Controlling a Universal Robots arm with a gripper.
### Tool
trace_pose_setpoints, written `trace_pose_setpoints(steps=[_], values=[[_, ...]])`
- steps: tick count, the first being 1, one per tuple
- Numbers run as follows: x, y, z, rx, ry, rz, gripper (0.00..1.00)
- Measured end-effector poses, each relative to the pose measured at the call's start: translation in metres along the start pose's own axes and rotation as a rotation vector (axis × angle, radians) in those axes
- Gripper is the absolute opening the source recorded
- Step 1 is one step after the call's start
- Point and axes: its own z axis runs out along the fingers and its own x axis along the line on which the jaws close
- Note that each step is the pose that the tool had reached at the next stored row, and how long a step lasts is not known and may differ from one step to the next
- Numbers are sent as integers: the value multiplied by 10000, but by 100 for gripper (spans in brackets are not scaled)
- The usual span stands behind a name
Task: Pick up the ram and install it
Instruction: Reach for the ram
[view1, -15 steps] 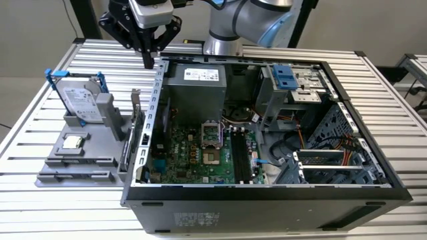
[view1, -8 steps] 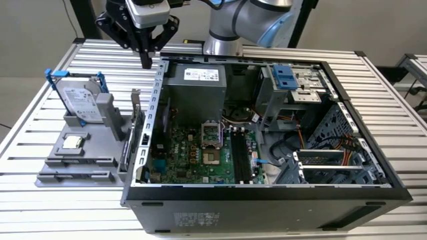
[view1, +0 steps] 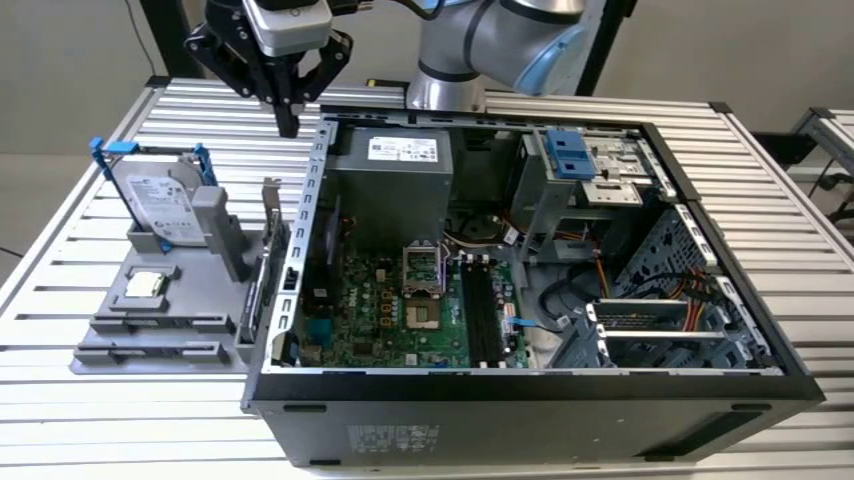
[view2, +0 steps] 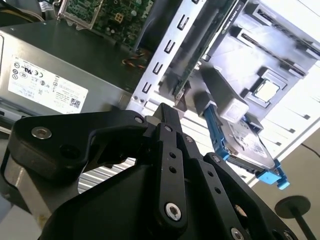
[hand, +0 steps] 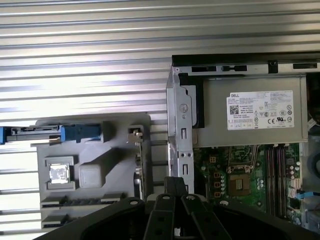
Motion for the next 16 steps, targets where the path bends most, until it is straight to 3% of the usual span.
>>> trace_pose_setpoints(steps=[16], values=[[186,-13,-4,-3,4,-98,0]])
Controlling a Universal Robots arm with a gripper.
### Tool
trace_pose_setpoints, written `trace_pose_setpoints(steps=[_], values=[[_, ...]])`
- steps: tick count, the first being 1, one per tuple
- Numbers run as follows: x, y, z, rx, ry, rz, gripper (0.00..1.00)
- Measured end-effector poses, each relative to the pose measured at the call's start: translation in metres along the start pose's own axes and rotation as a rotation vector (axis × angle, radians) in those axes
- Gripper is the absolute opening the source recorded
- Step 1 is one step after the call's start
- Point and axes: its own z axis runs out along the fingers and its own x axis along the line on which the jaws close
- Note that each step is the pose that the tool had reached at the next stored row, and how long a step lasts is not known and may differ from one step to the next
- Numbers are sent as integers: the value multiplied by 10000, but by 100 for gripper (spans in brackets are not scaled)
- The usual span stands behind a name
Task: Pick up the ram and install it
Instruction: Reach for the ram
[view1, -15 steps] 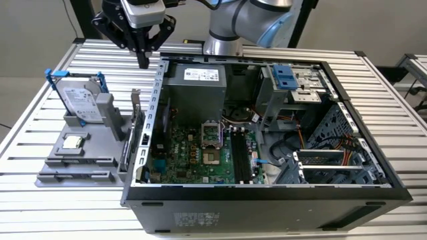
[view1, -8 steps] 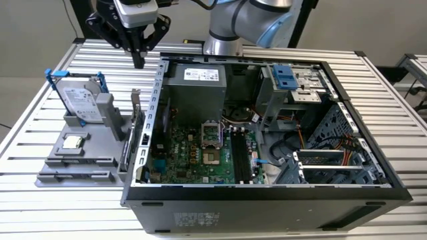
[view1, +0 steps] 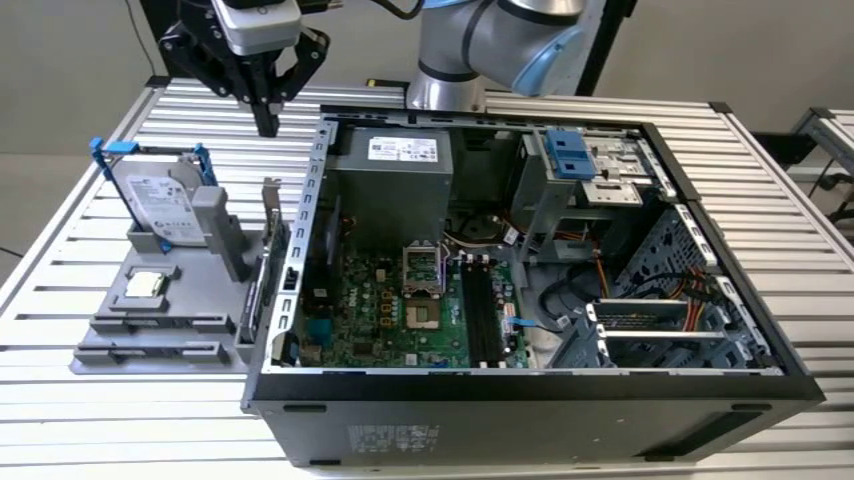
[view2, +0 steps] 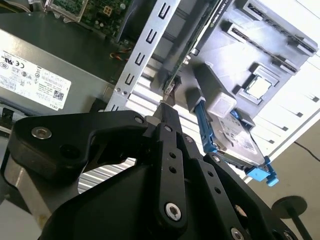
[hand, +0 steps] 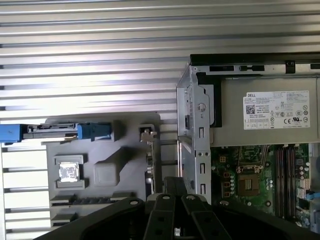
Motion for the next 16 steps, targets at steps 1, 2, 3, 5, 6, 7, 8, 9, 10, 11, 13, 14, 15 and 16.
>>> trace_pose_setpoints(steps=[1,2,3,5,6,7,8,9,10,11,13,14,15,16], values=[[8,-1,0,0,0,-5,0],[17,-1,0,0,1,-8,0],[26,-2,-1,0,1,-13,0],[42,-3,-1,0,1,-22,0],[51,-3,-1,0,2,-27,0],[59,-4,-1,0,2,-31,0],[67,-4,-2,0,2,-36,0],[75,-5,-2,0,2,-40,0],[83,-5,-2,-1,2,-44,0],[91,-5,-2,-1,3,-48,0],[106,-6,-2,-1,3,-55,0],[114,-7,-3,-1,3,-60,0],[122,-7,-3,-1,3,-64,0],[129,-8,-3,-1,4,-66,0]])
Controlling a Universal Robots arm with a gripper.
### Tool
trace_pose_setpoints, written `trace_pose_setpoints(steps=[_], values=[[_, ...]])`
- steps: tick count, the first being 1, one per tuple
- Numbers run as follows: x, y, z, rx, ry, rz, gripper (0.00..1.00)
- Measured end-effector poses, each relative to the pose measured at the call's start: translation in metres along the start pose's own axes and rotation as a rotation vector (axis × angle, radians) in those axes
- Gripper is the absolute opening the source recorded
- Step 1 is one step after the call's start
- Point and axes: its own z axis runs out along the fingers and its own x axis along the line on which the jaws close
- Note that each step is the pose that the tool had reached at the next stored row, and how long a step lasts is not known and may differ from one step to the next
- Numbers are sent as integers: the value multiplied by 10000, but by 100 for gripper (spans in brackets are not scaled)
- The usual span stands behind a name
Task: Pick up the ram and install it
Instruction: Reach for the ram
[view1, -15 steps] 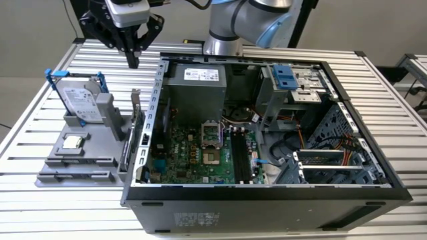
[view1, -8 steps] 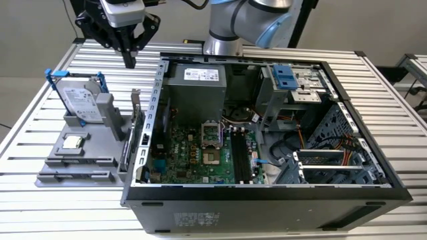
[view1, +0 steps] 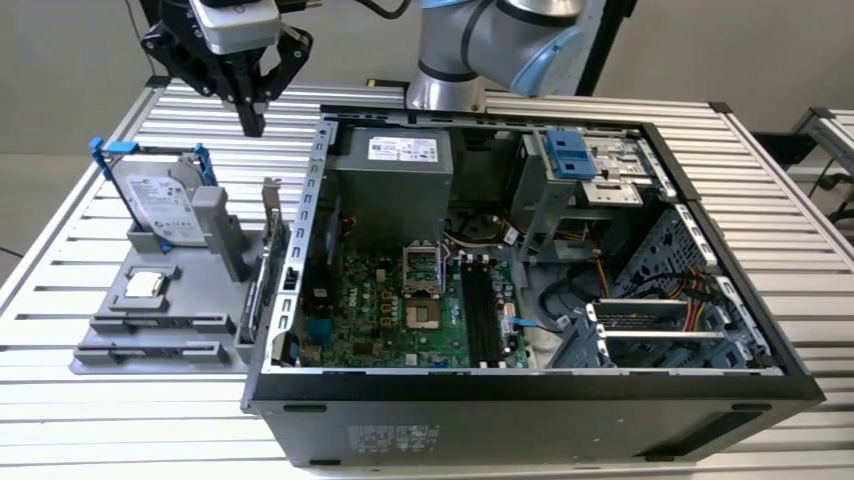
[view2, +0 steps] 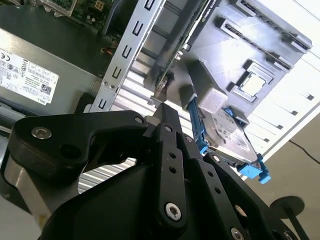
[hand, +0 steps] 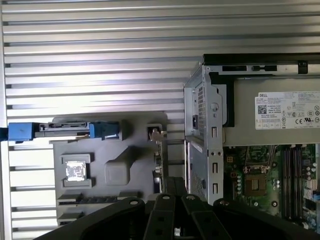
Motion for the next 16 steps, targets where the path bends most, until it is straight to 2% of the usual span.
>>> trace_pose_setpoints(steps=[16], values=[[104,-6,-2,-1,3,-46,0]])
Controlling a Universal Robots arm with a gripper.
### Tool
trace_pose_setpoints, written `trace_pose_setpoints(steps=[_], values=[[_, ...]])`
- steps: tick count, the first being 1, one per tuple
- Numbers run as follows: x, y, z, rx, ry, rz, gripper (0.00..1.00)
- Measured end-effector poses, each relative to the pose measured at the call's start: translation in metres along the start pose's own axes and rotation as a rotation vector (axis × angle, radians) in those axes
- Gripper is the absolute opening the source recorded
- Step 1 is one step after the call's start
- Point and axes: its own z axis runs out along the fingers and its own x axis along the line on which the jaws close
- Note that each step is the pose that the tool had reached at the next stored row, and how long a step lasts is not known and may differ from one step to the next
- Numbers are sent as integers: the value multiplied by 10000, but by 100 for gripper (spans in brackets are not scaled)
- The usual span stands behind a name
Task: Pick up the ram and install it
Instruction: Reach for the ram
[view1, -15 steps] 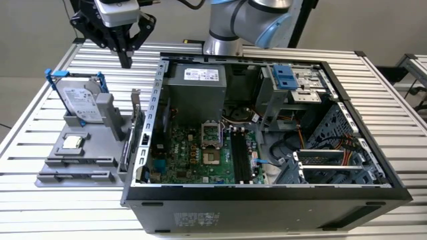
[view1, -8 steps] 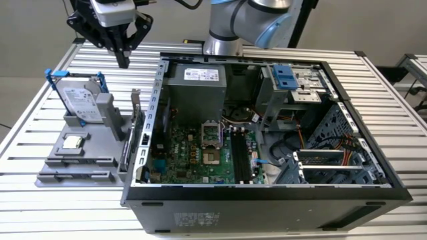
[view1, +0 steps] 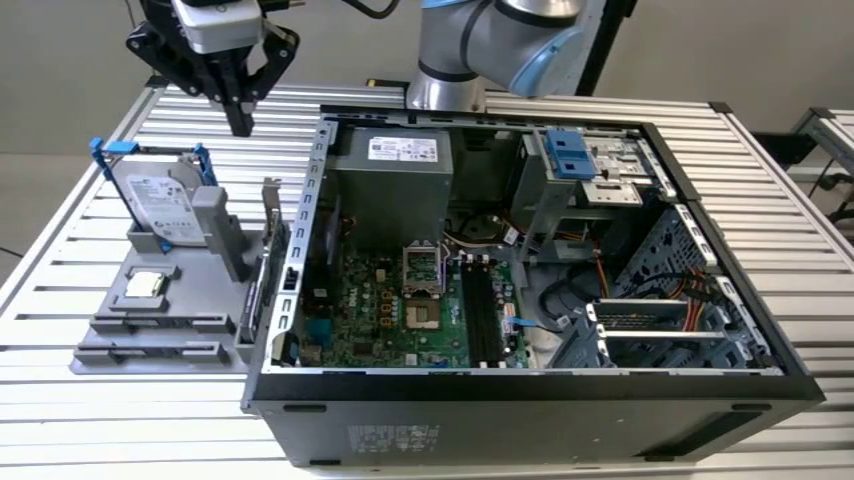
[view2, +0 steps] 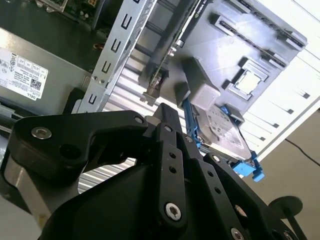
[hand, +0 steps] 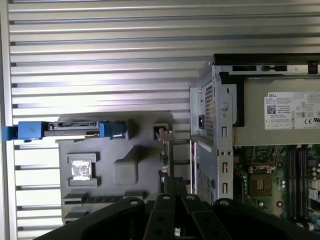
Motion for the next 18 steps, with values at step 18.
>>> trace_pose_setpoints(steps=[18], values=[[113,-5,-2,-1,2,-38,0]])
